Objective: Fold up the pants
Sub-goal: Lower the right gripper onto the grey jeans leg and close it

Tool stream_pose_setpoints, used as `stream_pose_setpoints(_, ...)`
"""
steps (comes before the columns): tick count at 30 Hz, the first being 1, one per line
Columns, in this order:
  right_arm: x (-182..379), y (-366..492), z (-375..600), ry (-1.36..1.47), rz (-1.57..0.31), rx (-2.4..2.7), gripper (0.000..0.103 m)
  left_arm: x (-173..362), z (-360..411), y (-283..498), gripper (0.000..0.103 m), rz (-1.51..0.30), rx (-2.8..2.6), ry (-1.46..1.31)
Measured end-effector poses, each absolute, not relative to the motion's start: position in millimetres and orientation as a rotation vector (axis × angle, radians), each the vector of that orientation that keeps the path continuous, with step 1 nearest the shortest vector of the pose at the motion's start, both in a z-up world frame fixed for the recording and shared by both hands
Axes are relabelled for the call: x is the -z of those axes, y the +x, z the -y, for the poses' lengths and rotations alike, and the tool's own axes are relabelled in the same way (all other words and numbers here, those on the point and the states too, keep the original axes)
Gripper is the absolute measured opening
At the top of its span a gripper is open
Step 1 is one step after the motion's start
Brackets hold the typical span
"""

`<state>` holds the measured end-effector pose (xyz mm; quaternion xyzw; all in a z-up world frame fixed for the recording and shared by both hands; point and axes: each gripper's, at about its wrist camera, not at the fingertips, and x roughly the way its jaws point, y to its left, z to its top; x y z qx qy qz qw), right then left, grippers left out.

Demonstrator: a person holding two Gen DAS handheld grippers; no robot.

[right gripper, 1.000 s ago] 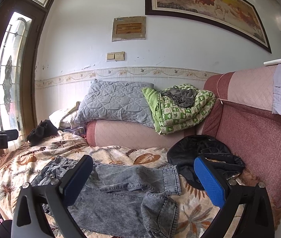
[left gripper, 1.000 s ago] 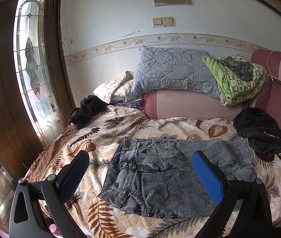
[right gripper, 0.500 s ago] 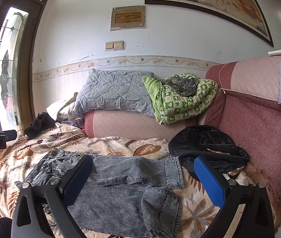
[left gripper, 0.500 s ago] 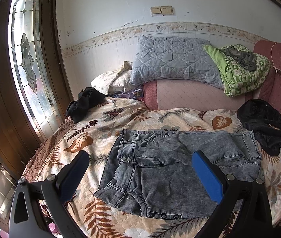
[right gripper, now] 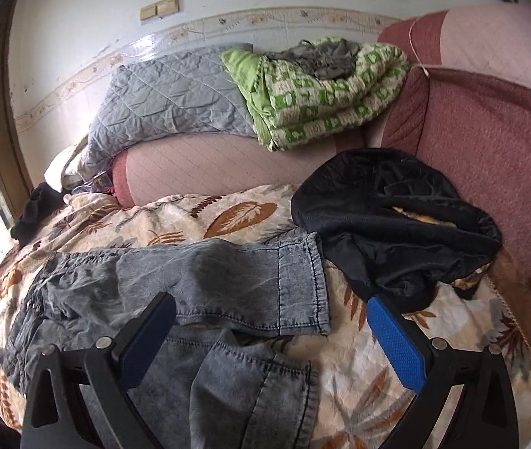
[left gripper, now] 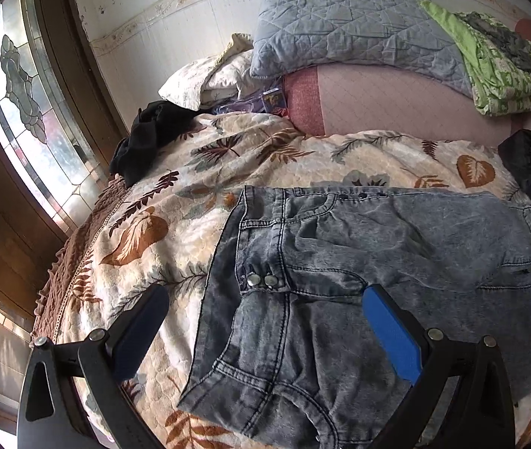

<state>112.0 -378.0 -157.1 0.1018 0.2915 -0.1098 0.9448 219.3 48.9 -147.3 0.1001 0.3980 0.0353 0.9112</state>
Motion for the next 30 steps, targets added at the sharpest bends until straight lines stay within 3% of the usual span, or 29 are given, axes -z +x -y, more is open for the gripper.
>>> stream_pose_setpoints(3, 166.8, 153.8, 408.8, 0.345, -0.623, 0.164, 0.1, 157.6, -63.5, 266.5, 0.103, -0.877, -0.082, 0.206)
stream_pose_setpoints(11, 211.0, 253.7, 465.7, 0.528, -0.757, 0.156, 0.064, 194.0, -108.5, 376.7, 0.103, -1.014, -0.149, 0.161)
stream_pose_setpoints(17, 219.8, 256.5, 475.6, 0.543, -0.894, 0.138, 0.064, 201.9, -137.1, 394.8, 0.103, -1.023, -0.248, 0.066)
stream_pose_setpoints(21, 208.6, 208.3, 465.2, 0.417, -0.95, 0.09, 0.064, 190.4, -118.0, 354.6, 0.103, -0.917, -0.199, 0.165)
stream_pose_setpoints(30, 267.4, 130.8, 459.5, 0.627, -1.135, -0.058, 0.064, 176.2, -38.7, 227.5, 0.103, -0.853, 0.125, 0.19)
